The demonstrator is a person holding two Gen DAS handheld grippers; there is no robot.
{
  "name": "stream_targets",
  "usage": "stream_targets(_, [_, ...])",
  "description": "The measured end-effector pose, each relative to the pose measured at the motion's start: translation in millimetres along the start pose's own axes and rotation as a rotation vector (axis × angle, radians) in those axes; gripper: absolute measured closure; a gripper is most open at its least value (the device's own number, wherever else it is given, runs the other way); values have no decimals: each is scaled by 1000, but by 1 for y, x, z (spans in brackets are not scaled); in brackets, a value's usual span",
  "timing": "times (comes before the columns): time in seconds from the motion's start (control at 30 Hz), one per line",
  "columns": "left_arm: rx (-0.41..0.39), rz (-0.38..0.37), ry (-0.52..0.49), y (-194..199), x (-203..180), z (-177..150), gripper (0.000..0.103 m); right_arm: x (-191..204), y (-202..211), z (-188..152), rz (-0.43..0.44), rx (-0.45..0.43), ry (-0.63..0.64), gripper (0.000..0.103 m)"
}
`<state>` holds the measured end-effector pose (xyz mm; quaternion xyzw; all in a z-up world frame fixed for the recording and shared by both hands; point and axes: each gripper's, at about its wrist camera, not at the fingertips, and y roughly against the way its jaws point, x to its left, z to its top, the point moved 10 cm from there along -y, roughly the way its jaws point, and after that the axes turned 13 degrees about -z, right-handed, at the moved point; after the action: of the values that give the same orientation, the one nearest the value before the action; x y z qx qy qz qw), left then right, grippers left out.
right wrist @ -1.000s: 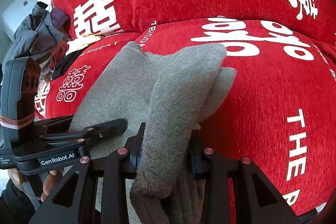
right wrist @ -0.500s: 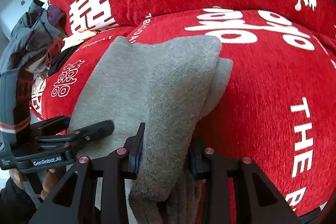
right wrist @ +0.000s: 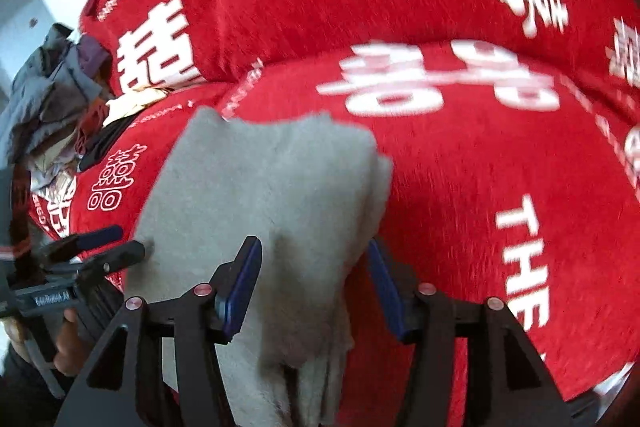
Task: Fold small clothes
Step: 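Open both tools and release the folded grey bundle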
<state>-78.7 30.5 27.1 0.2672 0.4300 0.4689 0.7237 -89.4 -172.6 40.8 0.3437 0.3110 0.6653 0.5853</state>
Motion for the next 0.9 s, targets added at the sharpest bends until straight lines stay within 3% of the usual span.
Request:
stream_targets(0.1, [-8, 67, 4, -7, 11, 15, 18, 28, 0, 11, 42, -27, 87, 38])
stream_targets(0.17, [2, 157, -13, -18, 23, 23, 18, 49, -8, 14, 81, -25, 151, 38])
stream_targets(0.27, [22, 193, -26, -34, 30, 27, 18, 65, -32, 13, 132, 28, 178, 38])
stream_targets(0.47, [32, 200, -42, -48, 34, 26, 17, 49, -72, 20, 149, 80, 140, 39])
stream_targets(0.53, [26, 224, -35, -50, 38, 27, 0, 45, -73, 22, 170, 79, 123, 40])
stream_targets(0.57, [18, 240, -29, -51, 42, 28, 0, 44, -74, 22, 175, 77, 123, 41])
stream_targets(0.77, [52, 175, 9, -54, 45, 30, 0, 41, -69, 22, 153, 68, 159, 41])
stream_targets(0.9, [32, 189, -28, -51, 36, 49, 0, 46, -58, 40, 102, 20, 226, 33])
